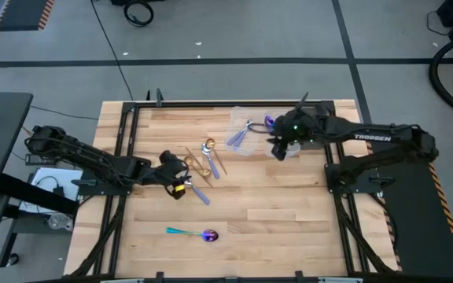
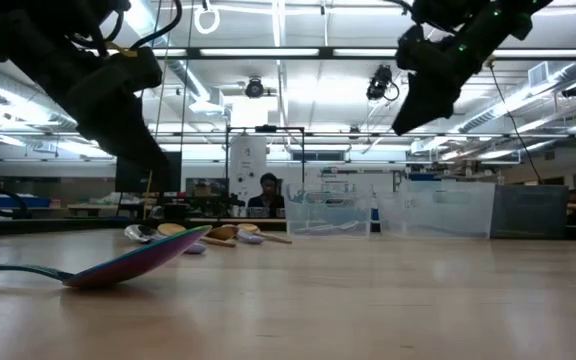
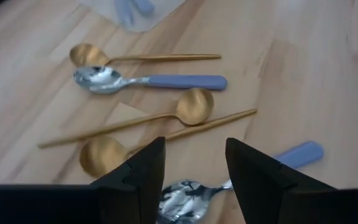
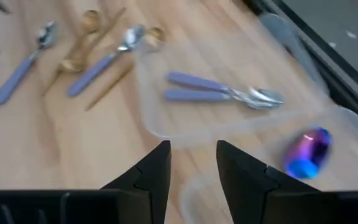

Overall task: Sort silverware by color (type)
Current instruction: Put the middle golden spoon into the black bin

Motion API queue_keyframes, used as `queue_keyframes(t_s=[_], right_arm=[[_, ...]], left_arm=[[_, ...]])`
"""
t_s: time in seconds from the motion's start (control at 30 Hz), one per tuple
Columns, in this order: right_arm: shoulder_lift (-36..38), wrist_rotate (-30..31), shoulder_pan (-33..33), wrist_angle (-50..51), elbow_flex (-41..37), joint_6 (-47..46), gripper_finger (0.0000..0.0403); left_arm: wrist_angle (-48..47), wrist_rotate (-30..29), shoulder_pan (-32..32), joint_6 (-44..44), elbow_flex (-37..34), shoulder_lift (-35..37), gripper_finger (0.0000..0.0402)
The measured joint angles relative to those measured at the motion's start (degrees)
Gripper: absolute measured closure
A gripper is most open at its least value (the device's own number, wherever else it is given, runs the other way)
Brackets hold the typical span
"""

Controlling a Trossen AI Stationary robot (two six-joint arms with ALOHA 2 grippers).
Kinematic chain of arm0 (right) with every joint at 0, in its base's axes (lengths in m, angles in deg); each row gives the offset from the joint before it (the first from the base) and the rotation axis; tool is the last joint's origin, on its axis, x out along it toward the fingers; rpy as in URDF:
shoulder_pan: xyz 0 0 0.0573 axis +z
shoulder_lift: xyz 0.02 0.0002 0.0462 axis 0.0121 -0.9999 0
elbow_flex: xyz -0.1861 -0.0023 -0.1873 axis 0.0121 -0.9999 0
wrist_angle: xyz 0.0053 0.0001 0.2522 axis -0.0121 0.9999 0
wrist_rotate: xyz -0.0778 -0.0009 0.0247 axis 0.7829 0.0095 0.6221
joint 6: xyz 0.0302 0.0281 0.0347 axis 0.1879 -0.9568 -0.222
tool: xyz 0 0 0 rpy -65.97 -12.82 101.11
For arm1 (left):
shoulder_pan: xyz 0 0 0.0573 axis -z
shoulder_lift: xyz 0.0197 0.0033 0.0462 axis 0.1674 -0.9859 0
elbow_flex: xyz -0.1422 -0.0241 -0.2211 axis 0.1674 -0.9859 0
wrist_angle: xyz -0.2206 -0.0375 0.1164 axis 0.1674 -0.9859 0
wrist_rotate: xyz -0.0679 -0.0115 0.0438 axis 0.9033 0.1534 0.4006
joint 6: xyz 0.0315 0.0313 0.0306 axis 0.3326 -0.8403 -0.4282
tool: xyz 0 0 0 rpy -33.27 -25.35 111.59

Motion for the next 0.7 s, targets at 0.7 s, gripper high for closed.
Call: queue_keyframes(t_s=[0.7], right_arm=[[-13.3, 6.2, 12.2, -11.7, 0.0, -1.4, 0.0263]], left_arm=[[9.6, 0.4, 0.0, -10.3, 0.1, -7.7, 0.0226]])
